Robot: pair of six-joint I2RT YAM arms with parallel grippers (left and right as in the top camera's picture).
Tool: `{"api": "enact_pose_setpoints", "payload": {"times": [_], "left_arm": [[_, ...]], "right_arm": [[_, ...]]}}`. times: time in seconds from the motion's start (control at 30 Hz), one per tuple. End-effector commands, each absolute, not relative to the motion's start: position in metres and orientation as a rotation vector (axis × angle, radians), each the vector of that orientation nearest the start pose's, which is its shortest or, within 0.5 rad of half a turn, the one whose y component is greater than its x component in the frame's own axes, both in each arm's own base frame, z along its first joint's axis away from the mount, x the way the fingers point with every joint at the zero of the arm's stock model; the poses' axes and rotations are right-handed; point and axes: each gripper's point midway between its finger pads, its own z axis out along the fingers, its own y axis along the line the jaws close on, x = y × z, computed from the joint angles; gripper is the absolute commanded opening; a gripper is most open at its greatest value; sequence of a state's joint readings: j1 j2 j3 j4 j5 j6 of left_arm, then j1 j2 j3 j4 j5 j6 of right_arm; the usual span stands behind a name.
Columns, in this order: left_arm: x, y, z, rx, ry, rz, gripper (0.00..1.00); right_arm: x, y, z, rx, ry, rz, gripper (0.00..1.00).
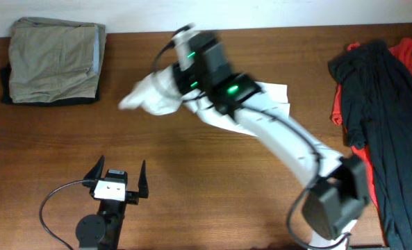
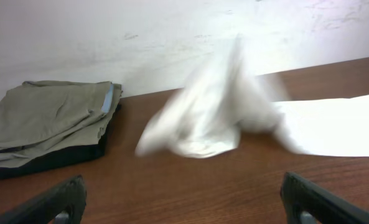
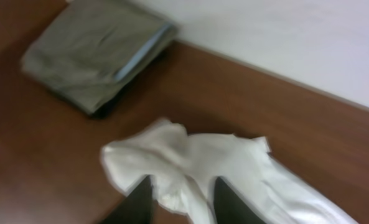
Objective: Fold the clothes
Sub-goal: 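Pull the white shirt leftward across the table with the right gripper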
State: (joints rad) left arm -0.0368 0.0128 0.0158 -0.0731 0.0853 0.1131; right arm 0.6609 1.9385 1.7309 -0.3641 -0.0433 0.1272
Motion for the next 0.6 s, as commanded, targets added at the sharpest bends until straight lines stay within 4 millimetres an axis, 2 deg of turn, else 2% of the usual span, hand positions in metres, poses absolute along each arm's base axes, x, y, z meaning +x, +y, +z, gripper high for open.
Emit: {"api": "enact_pose_setpoints", "payload": {"times": [0.0, 0.03, 0.07, 0.1, 0.13, 0.2, 0.27, 0.3, 0.37, 0.4, 0.43, 0.47, 0.57], "left_arm": [[0.245, -0.021, 0.159, 0.192, 1.630, 0.009, 0.99], [0.245, -0.021, 0.159, 0.192, 1.630, 0.009, 0.99], [0.245, -0.021, 0.159, 0.192, 1.630, 0.009, 0.99], [0.245, -0.021, 0.159, 0.192, 1.630, 0.009, 0.99], [0.245, -0.021, 0.159, 0.192, 1.630, 0.009, 0.99], [0.245, -0.021, 0.159, 0.192, 1.630, 0.009, 0.99], [0.245, -0.021, 0.159, 0.193, 1.630, 0.009, 0.99], [0.245, -0.021, 0.159, 0.192, 1.630, 0.009, 0.99], [0.245, -0.021, 0.159, 0.193, 1.630, 0.009, 1.00], [0.245, -0.021, 0.159, 0.192, 1.630, 0.009, 0.99], [0.245, -0.021, 0.159, 0.192, 1.630, 0.009, 0.99], [0.245, -0.021, 0.159, 0.192, 1.630, 0.009, 0.99], [0.245, -0.021, 0.159, 0.193, 1.630, 0.009, 1.00]], "right_arm": [[0.442, 0.371, 0.255, -0.562, 2.048, 0.474, 0.59], [0.454, 0.348, 0.265, -0.488, 2.041, 0.390, 0.61], [0.471, 0.305, 0.270, -0.384, 2.067, 0.277, 0.93], [0.495, 0.218, 0.255, -0.010, 2.206, 0.259, 0.99], [0.505, 0.176, 0.245, 0.105, 2.244, 0.215, 0.99], [0.515, 0.112, 0.217, 0.237, 2.326, 0.109, 0.99], [0.516, 0.066, 0.180, 0.336, 2.417, 0.025, 0.99], [0.516, 0.044, 0.151, 0.390, 2.474, -0.018, 0.99], [0.514, 0.027, 0.097, 0.486, 2.576, -0.020, 0.99], [0.515, 0.027, 0.082, 0.489, 2.607, 0.004, 0.99], [0.516, 0.027, 0.057, 0.500, 2.653, 0.036, 0.99], [0.517, 0.030, 0.046, 0.502, 2.669, 0.071, 0.99], [0.528, 0.028, 0.048, 0.506, 2.630, 0.114, 0.99]]}}
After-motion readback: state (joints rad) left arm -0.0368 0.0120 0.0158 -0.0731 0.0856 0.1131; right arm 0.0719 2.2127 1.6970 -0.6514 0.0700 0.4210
